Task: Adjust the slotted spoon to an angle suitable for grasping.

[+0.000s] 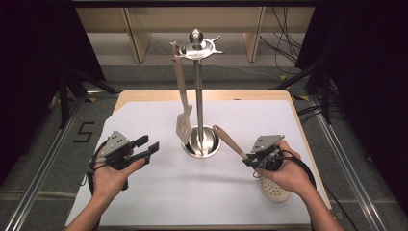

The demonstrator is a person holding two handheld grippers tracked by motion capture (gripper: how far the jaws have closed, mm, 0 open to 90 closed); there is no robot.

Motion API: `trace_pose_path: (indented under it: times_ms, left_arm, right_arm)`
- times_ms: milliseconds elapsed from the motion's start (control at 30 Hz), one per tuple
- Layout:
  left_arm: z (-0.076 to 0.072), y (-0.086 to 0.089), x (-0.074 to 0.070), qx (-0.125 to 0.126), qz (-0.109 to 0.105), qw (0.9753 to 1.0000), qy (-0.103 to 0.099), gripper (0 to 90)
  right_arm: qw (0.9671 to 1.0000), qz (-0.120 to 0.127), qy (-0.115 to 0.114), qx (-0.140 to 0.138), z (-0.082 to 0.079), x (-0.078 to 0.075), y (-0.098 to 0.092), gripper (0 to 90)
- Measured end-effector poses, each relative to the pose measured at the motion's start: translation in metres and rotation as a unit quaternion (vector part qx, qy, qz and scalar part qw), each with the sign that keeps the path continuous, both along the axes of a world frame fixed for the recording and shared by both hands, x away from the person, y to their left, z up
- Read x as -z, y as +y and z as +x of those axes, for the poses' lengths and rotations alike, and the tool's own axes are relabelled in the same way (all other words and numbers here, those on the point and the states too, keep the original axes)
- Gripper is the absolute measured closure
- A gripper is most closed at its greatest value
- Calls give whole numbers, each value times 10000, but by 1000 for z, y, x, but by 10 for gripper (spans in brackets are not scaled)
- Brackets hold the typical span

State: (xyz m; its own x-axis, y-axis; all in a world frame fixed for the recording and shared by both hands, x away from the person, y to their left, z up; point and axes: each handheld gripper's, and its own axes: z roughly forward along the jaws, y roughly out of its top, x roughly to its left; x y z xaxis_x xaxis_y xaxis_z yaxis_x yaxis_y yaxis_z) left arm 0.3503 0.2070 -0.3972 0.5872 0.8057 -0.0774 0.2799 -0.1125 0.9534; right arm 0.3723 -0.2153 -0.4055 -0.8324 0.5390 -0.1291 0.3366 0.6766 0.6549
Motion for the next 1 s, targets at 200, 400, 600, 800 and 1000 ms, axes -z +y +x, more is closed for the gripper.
trace_pose_path:
  times_ms: [200, 400, 600, 800, 1000]
  left_arm:
    - [-1, -1, 0, -14, -14, 10000, 25, 486]
    - [-1, 0, -3, -47, -56, 10000, 11, 486]
    - [1, 1, -4, 27, -62, 9999, -110, 486]
    - [-2, 3, -7, -104, -75, 9999, -31, 485]
    - [-3, 2, -9, -103, -99, 9999, -77, 485]
  right_arm:
    - [9991, 347, -123, 207, -3, -7, -5, 784]
    - [9969, 675, -299, 286, -5, -12, -8, 784]
    - [9933, 933, -540, 413, -6, -17, -10, 785]
    - [9904, 1090, -690, 500, -8, -22, -8, 785]
    - [9859, 1271, -901, 614, -8, -27, -5, 786]
